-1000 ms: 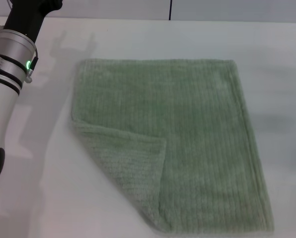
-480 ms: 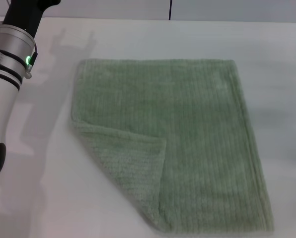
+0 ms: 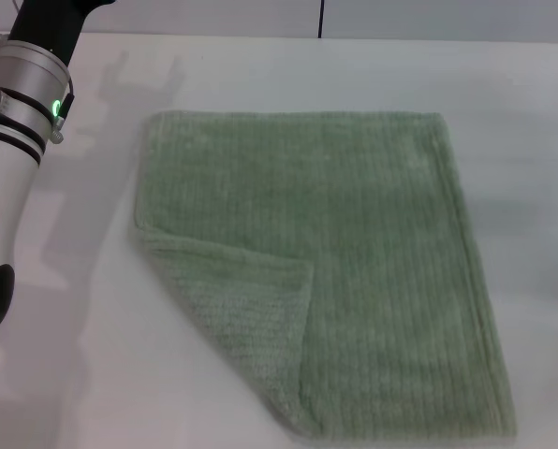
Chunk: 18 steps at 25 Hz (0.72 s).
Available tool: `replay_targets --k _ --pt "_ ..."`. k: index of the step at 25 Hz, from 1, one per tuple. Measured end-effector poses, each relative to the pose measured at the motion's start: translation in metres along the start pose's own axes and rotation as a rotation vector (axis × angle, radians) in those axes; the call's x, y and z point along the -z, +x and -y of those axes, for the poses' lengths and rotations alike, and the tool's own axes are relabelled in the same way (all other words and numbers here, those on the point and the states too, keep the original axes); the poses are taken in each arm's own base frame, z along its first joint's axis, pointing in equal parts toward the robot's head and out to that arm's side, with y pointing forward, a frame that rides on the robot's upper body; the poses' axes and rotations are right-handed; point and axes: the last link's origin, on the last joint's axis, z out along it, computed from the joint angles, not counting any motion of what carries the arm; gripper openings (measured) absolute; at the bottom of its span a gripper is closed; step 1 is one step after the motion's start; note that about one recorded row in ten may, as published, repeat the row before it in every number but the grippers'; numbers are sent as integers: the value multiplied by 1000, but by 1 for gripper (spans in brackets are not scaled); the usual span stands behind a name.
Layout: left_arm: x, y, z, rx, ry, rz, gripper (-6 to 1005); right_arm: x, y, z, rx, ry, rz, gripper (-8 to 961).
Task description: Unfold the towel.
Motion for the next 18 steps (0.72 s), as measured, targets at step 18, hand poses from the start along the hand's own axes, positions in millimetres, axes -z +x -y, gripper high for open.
replay_targets --k 18 --pt "0 -1 0 8 4 2 841 0 0 -6 -8 -15 -2 715"
